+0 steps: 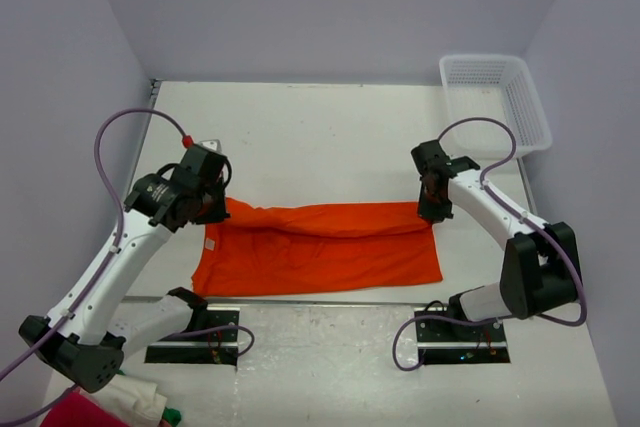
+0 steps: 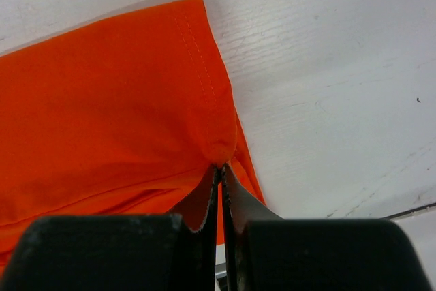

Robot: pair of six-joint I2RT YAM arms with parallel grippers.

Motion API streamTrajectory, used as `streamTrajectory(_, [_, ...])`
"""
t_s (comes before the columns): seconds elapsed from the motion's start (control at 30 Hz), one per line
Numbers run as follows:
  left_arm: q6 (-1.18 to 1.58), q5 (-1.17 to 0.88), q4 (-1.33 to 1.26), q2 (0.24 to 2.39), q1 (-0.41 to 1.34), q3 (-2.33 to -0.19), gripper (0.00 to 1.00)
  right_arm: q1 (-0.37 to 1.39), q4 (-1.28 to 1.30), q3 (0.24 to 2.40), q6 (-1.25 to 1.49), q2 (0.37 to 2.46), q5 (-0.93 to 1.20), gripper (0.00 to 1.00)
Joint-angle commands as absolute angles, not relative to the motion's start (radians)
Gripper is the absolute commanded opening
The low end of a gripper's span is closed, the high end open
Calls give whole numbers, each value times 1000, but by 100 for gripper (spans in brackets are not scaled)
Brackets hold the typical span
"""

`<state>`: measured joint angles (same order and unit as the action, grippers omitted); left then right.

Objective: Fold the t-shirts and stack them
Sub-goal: Fold the other side of the tshirt into a rectangle

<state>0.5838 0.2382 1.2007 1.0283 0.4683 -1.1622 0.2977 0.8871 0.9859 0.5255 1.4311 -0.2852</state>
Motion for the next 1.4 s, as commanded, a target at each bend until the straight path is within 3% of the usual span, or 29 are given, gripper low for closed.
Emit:
streamTrajectory(0.0, [586, 230, 1223, 1000, 476, -1154, 0, 314, 897, 965, 560, 1413, -273, 0])
streamTrajectory(0.3, [609, 192, 1261, 967, 488, -1143, 0, 405, 979, 939, 679, 1350, -278, 3])
streamTrajectory(0.33, [617, 172, 1264, 959, 488, -1141, 0, 423, 989, 936, 705, 1312, -259, 12])
streamTrajectory(0.37, [627, 166, 1269, 951, 488, -1152, 0, 436, 1003, 936, 727, 1292, -259, 29])
streamTrajectory(0.5, [655, 121, 1313, 922, 488, -1167, 0, 602, 1118, 995, 895, 1230, -345, 58])
streamTrajectory(0.67, [630, 110, 1273, 950, 488, -1118, 0, 617, 1157, 1163, 858, 1348, -433, 59])
streamTrajectory(0.77, [621, 123, 1247, 969, 489, -1091, 0, 615, 1086, 1196, 764, 1420, -407, 57])
streamTrajectory(0.83, [617, 149, 1235, 980, 489, -1059, 0, 597, 1029, 1203, 721, 1460, -407, 47])
streamTrajectory(0.9, [611, 155, 1215, 991, 489, -1042, 0, 580, 1017, 1215, 700, 1534, -419, 36])
streamTrajectory(0.97, [606, 167, 1197, 994, 489, -1023, 0, 578, 999, 1230, 674, 1569, -422, 13])
streamTrajectory(1.03, [606, 175, 1192, 999, 489, -1016, 0, 578, 945, 1232, 629, 1592, -373, 0])
streamTrajectory(1.33, [589, 147, 1198, 1032, 492, -963, 1, 586, 856, 1370, 534, 1626, -146, 0])
streamTrajectory(1.37, [604, 146, 1197, 1029, 494, -962, 13, 586, 856, 1382, 532, 1631, -138, 0])
